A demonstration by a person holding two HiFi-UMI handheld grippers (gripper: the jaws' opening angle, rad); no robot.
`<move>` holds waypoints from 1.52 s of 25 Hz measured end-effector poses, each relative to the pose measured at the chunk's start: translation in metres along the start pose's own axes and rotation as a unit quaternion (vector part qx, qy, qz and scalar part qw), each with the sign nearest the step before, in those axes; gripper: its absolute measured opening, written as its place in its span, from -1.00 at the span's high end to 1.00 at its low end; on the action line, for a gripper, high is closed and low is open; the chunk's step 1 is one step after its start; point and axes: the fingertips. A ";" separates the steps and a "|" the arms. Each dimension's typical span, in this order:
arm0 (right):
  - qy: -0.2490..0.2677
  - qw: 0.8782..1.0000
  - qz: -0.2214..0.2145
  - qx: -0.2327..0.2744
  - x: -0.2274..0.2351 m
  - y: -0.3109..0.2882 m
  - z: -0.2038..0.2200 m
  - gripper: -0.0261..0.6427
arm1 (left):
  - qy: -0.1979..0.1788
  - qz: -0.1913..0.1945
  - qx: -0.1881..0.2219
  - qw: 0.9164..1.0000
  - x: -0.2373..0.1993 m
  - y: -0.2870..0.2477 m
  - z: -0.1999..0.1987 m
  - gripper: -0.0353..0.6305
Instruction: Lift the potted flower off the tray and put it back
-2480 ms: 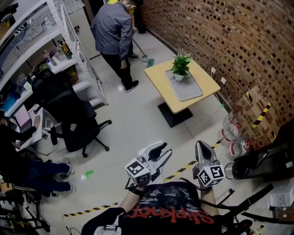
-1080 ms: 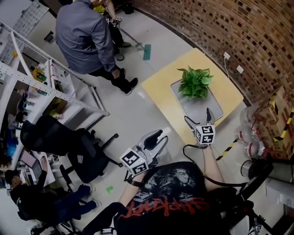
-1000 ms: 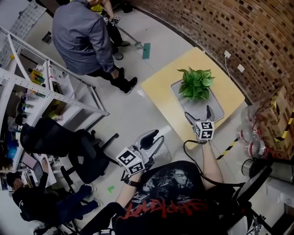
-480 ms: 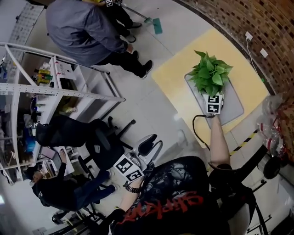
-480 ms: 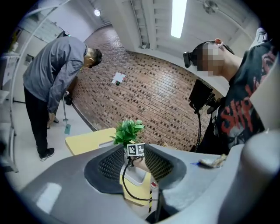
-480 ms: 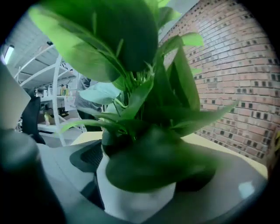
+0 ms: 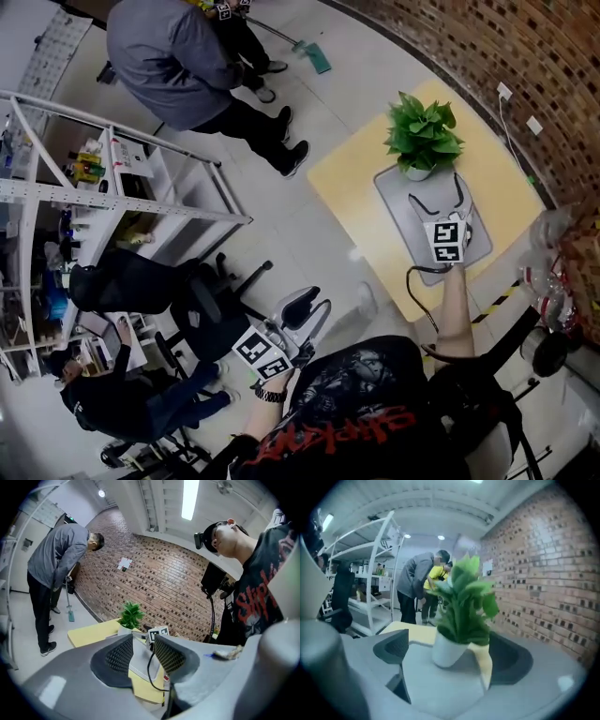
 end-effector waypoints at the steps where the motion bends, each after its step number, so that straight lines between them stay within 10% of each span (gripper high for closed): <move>1: -0.023 1.000 -0.005 -0.001 0.007 -0.002 -0.010 -0.69 | 0.002 -0.002 0.004 1.000 -0.008 -0.003 -0.002 0.47; 5: -0.126 0.992 -0.027 -0.006 0.024 -0.031 0.004 -0.85 | 0.029 -0.009 0.031 0.999 -0.021 -0.011 -0.006 0.47; 26: -0.009 0.999 -0.027 0.032 0.018 -0.123 0.006 -0.81 | 0.022 -0.033 -0.001 0.999 -0.012 -0.019 0.010 0.47; 38: -0.019 0.998 0.028 0.044 0.015 -0.051 -0.007 -0.74 | 0.003 0.009 0.031 0.999 -0.015 -0.025 -0.011 0.47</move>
Point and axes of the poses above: the fingertips, and each gripper's own axes: y backward along the fingers, x to its right, z out of its underside, and after that the axes turned 11 degrees about -y, right-handed
